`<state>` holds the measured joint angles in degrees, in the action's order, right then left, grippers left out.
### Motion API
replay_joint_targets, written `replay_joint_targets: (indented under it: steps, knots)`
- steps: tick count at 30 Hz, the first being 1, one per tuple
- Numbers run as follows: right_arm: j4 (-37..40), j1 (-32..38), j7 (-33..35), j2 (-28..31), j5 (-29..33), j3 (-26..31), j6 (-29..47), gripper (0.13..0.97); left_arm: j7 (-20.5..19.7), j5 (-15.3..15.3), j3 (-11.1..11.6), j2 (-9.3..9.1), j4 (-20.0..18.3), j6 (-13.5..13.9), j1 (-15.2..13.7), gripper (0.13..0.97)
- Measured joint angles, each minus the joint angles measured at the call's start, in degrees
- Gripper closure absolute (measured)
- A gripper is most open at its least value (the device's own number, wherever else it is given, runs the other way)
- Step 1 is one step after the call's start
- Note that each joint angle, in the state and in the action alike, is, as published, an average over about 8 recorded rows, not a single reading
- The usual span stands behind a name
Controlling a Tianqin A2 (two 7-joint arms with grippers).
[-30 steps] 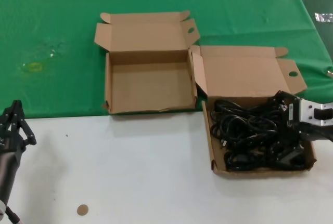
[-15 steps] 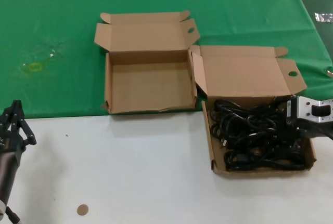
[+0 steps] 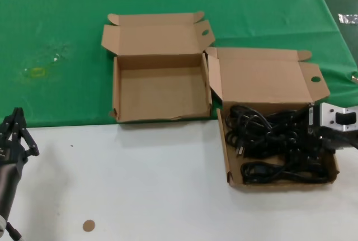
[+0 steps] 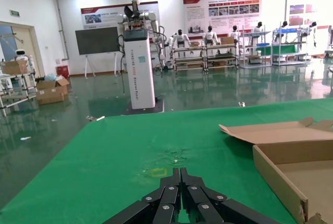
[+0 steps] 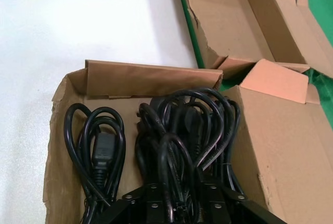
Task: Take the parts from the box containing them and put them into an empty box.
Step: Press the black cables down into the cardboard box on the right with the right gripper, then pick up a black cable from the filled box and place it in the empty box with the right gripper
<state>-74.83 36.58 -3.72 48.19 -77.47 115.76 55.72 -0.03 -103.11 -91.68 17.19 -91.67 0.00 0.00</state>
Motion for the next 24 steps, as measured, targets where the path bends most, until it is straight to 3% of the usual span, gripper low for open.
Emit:
replay_joint_targets:
  steps: [6,24]
  knots:
    - [-1.0,0.0,-0.4,0.6,-0.6,-0.8,0.9,0.834,0.0,0.0,0.0,0.00,0.0,0.0,0.0,0.945]
    - [-2.5,7.5,-2.0,-1.1,-0.8,-0.9,5.4,0.879,0.0,0.0,0.0,0.00,0.0,0.0,0.0,0.945]
